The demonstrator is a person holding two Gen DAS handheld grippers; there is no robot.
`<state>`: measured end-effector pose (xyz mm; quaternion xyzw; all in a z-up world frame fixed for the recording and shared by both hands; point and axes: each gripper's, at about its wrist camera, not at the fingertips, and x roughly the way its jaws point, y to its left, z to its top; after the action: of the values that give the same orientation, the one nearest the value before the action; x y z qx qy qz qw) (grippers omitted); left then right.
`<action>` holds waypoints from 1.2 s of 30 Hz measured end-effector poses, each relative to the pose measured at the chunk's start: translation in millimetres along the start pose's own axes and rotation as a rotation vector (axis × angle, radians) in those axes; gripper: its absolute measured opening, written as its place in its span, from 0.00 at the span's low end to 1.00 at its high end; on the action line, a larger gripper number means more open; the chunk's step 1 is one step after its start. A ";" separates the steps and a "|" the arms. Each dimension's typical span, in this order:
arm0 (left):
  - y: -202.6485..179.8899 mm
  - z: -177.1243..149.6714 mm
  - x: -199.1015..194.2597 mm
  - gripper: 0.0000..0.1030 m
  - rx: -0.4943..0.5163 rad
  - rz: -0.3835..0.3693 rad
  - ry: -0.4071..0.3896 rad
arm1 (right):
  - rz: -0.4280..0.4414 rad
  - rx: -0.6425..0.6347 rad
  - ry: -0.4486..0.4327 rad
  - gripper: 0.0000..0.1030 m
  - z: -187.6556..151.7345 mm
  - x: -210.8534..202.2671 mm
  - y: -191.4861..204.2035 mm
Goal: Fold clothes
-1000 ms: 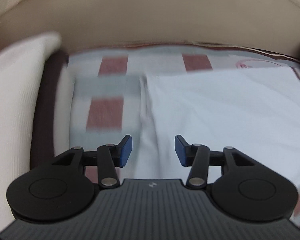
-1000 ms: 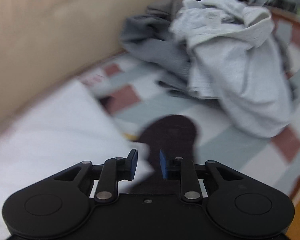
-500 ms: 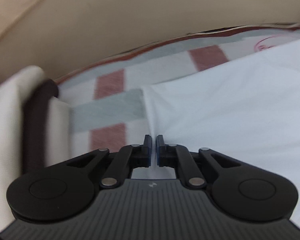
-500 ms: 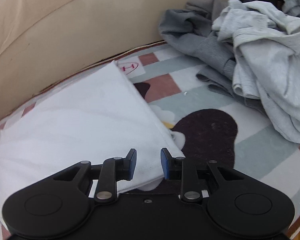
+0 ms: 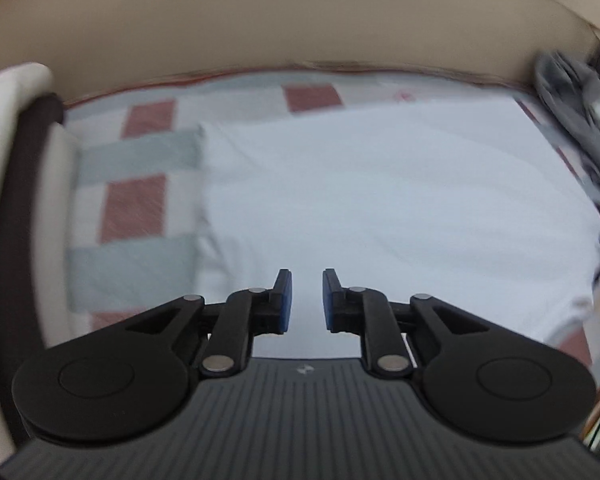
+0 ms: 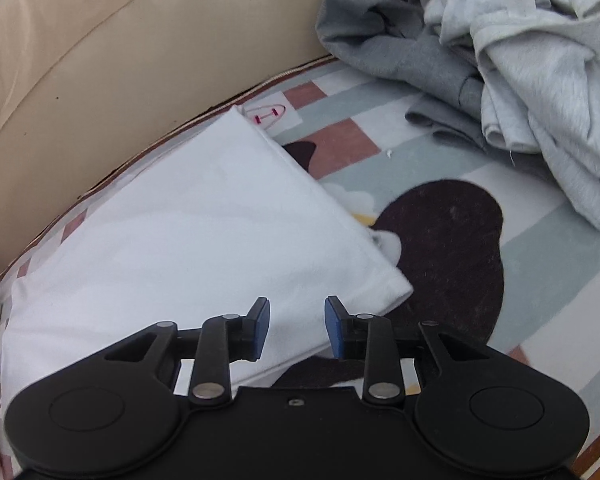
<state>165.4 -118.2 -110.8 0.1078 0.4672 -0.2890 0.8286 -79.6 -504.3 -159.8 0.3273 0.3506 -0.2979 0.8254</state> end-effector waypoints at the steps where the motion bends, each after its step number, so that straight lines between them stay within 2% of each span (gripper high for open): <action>1: -1.8 -6.7 4.0 0.15 0.004 0.028 0.022 | 0.003 0.017 0.005 0.34 -0.9 0.8 -1.2; 2: -3.3 -13.5 7.9 0.15 0.008 0.058 0.044 | 0.006 0.035 0.009 0.34 -1.5 1.2 -3.0; 4: -0.3 -23.6 18.2 0.19 0.013 0.221 0.098 | 0.003 0.055 0.009 0.35 -1.4 0.0 -6.4; 6: 9.5 -31.8 11.8 0.22 -0.021 0.316 0.085 | -0.008 0.060 0.002 0.36 -0.8 -2.6 -8.8; 7: 14.7 -35.1 6.2 0.22 -0.042 0.331 0.082 | -0.013 0.058 -0.003 0.37 -0.4 -4.1 -9.2; 8: 20.9 -38.7 -1.7 0.22 -0.073 0.303 0.066 | -0.015 0.060 -0.009 0.40 0.2 -4.9 -10.1; 12: 42.8 -58.2 -22.6 0.27 -0.246 0.066 0.048 | -0.035 0.093 -0.029 0.43 5.3 -4.7 -16.4; 14: 45.6 -67.8 -20.1 0.41 -0.288 -0.004 0.051 | -0.041 0.126 -0.038 0.43 8.2 -4.2 -22.9; 15: 46.8 -72.6 -18.6 0.44 -0.308 -0.037 0.053 | -0.043 0.148 -0.042 0.44 9.1 -4.8 -27.2; 20: 39.6 -83.0 -5.6 0.48 -0.393 -0.173 0.074 | -0.039 0.277 -0.068 0.44 12.7 -8.8 -51.6; 23: 36.7 -86.5 0.0 0.53 -0.434 -0.218 0.078 | -0.014 0.372 -0.073 0.44 12.5 -7.6 -68.7; 25: 35.7 -88.6 -1.7 0.53 -0.442 -0.218 0.071 | 0.009 0.425 -0.064 0.44 11.5 -3.1 -77.5; 27: 35.6 -90.9 -4.9 0.44 -0.449 -0.213 0.058 | 0.031 0.453 -0.049 0.44 10.3 3.9 -81.6; 28: 35.6 -91.9 -7.0 0.28 -0.447 -0.209 0.048 | 0.045 0.454 -0.045 0.44 9.6 7.6 -81.6; 29: 35.6 -92.9 -9.1 0.23 -0.444 -0.204 0.039 | 0.065 0.443 -0.050 0.41 8.7 9.7 -80.1; 30: 34.8 -92.9 -11.0 0.22 -0.431 -0.205 0.028 | 0.100 0.419 -0.063 0.13 8.3 10.3 -76.8; 32: 33.8 -92.5 -14.8 0.19 -0.415 -0.206 0.013 | 0.134 0.297 -0.110 0.08 12.8 3.4 -59.5; 35: 33.8 -91.1 -20.5 0.17 -0.416 -0.200 0.006 | 0.058 0.083 -0.214 0.08 18.9 -19.0 -27.0; 36: 33.9 -90.7 -22.5 0.17 -0.416 -0.198 0.003 | 0.042 0.055 -0.227 0.08 19.5 -22.7 -21.6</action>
<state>111.6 -41.5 -144.1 -0.1112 0.5263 -0.2664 0.7998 -100.8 -526.0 -138.8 0.3214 0.2398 -0.3251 0.8565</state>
